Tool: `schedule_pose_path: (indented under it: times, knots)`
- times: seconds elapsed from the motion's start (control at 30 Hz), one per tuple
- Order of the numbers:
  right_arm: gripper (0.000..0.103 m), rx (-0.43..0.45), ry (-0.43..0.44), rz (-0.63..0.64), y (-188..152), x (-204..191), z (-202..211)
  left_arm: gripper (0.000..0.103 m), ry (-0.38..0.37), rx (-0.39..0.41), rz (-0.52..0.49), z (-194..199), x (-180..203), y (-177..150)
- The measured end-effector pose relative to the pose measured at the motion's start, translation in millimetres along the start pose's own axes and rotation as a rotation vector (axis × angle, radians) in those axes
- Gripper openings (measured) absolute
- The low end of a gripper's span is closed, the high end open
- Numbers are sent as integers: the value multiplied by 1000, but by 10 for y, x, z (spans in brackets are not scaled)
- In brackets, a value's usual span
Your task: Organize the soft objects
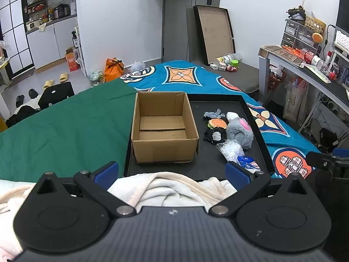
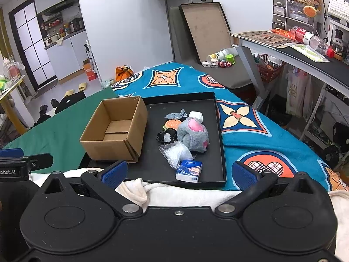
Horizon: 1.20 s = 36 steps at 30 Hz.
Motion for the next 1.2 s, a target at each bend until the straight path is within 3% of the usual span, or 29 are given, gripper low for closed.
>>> schedule_pose_path:
  times: [1.2]
  knots:
    - [103, -21, -17, 18, -6, -74, 18, 103, 6, 2, 17, 68, -148, 33]
Point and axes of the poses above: each gripper's, at about its wrist camera, not at the fingertips, and z roughly against the way its jaws point, x to its right, y to its top, the point moved 8 cm from there along -z, roughly the way its jaws point
